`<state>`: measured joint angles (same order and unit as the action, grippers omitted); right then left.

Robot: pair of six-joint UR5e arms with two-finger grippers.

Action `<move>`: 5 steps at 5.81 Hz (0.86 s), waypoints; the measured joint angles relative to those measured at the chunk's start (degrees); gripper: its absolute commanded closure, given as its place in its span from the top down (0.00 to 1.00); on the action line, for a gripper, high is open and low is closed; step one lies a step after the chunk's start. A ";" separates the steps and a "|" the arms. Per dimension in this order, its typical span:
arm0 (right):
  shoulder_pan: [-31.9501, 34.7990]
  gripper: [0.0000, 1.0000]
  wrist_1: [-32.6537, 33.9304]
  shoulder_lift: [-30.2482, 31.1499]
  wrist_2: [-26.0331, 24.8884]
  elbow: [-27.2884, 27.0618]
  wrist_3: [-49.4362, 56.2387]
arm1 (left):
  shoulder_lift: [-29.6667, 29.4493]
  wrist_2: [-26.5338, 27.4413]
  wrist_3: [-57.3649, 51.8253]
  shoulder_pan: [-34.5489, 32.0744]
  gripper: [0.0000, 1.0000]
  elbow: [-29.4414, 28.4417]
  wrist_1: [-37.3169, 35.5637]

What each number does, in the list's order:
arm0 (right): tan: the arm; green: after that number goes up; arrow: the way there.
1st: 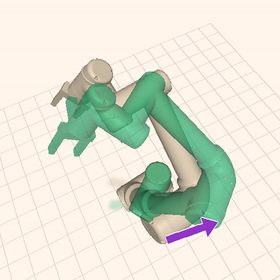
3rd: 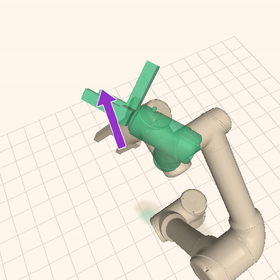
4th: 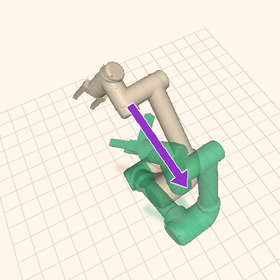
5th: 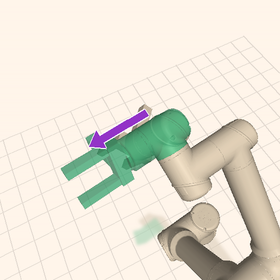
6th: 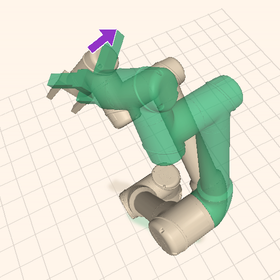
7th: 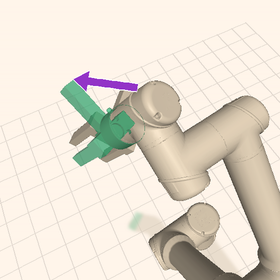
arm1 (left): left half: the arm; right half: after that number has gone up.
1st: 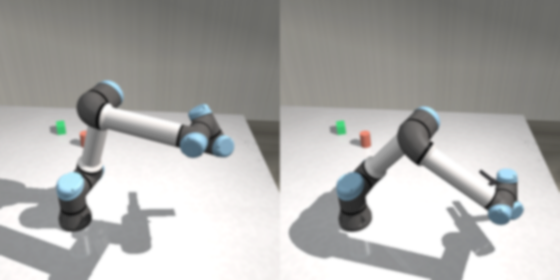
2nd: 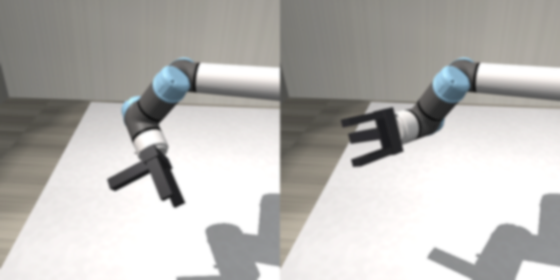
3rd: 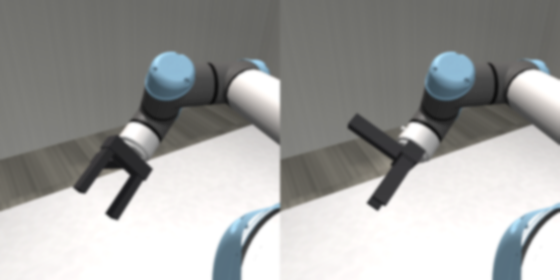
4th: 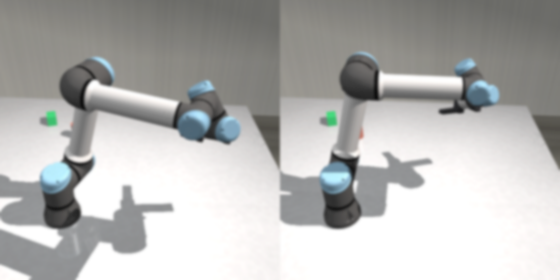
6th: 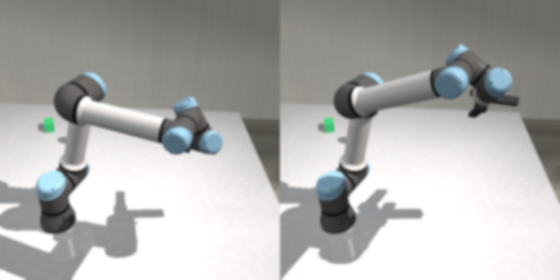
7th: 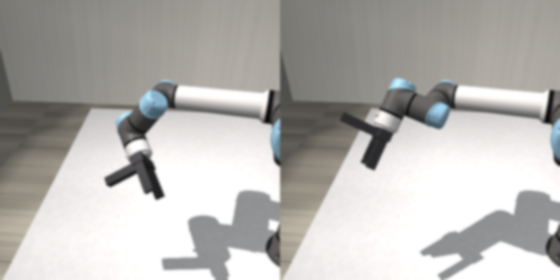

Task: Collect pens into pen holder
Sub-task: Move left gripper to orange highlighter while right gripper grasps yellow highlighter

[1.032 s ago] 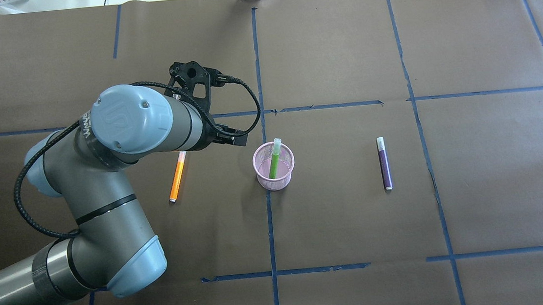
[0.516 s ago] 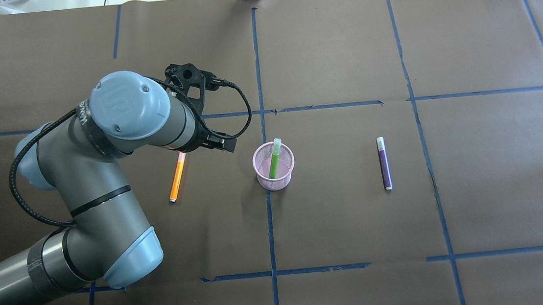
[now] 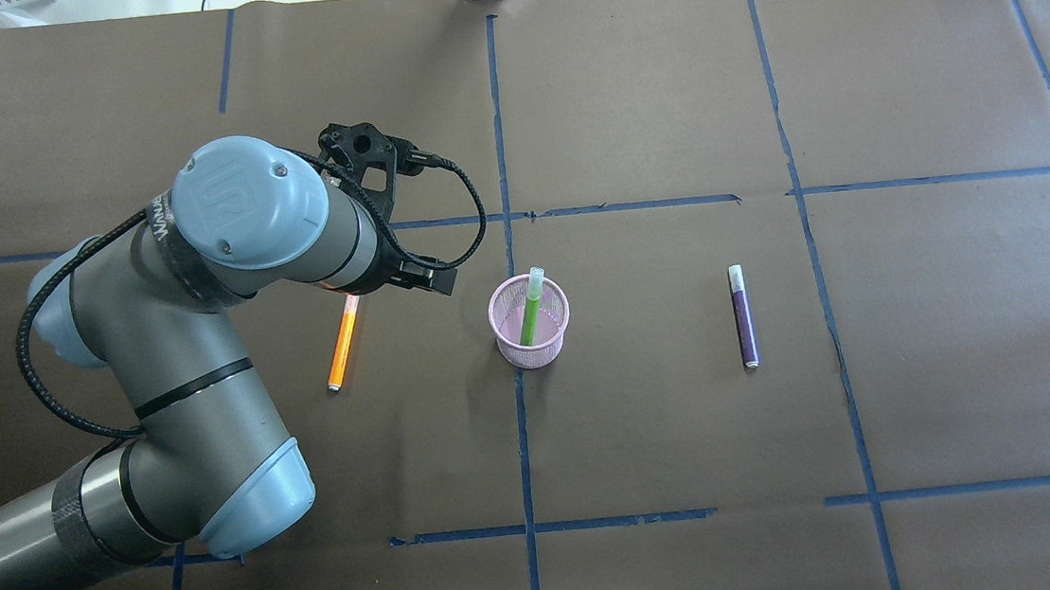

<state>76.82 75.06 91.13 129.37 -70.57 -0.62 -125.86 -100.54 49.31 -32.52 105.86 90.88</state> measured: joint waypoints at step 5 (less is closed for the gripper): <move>-0.37 0.00 -21.06 8.32 5.26 -16.12 -17.49 | 2.90 -0.03 -0.05 -0.10 0.97 2.32 -0.24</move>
<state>76.45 54.00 99.45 134.63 -86.70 -18.10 -122.96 -100.58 49.26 -32.62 108.18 90.64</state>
